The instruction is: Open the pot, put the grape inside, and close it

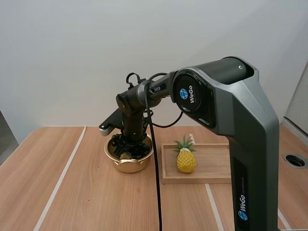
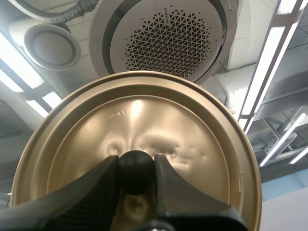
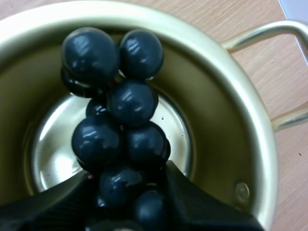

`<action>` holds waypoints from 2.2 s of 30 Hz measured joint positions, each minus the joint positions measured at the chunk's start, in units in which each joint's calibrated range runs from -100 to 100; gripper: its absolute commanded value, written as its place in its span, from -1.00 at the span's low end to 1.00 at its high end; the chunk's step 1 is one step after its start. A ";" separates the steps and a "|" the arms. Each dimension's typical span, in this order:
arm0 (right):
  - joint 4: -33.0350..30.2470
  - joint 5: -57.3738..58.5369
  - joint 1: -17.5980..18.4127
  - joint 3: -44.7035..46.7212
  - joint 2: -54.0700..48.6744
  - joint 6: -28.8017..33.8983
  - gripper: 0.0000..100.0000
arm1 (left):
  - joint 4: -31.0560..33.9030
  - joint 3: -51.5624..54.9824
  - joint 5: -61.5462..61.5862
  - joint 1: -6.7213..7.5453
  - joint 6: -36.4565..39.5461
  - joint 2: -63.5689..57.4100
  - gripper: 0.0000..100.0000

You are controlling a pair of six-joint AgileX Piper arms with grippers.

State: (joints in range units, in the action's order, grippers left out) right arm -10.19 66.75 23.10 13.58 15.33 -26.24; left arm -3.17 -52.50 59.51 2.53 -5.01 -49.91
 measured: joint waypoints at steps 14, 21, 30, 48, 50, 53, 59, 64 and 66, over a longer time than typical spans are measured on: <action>-0.60 -0.38 0.00 0.00 0.45 1.99 -1.00 | 0.00 0.00 0.00 0.00 0.00 0.00 -1.00; -1.02 -0.71 0.00 0.00 0.59 5.76 0.14 | 0.00 0.00 0.00 0.00 0.00 0.00 -1.00; -5.05 2.88 0.78 0.00 1.00 7.52 1.00 | 0.00 0.00 0.00 0.00 0.00 0.00 -1.00; -8.52 3.76 1.29 0.13 -1.80 8.23 1.00 | 0.00 0.00 0.00 0.00 0.00 0.00 -1.00; -8.67 2.52 1.29 0.27 -4.25 8.23 1.00 | 0.00 0.00 0.00 0.00 0.00 0.00 -1.00; -9.53 1.03 1.29 0.27 -7.98 8.32 1.00 | 0.00 0.00 0.00 0.00 0.00 0.00 -1.00; -10.09 -3.20 1.29 0.27 -15.87 8.95 1.00 | 0.00 0.00 0.00 0.00 0.00 0.00 -1.00; -10.09 -4.90 1.29 0.27 -21.95 10.10 1.00 | 0.00 0.00 0.61 0.00 0.00 0.00 -1.00; -10.09 -5.04 1.29 0.27 -24.58 10.52 1.00 | 0.00 0.00 1.47 0.00 0.00 0.00 -1.00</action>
State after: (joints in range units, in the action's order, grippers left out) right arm -20.28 61.72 24.40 13.85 -9.25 -15.72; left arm -3.17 -52.50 60.98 2.53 -5.01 -49.91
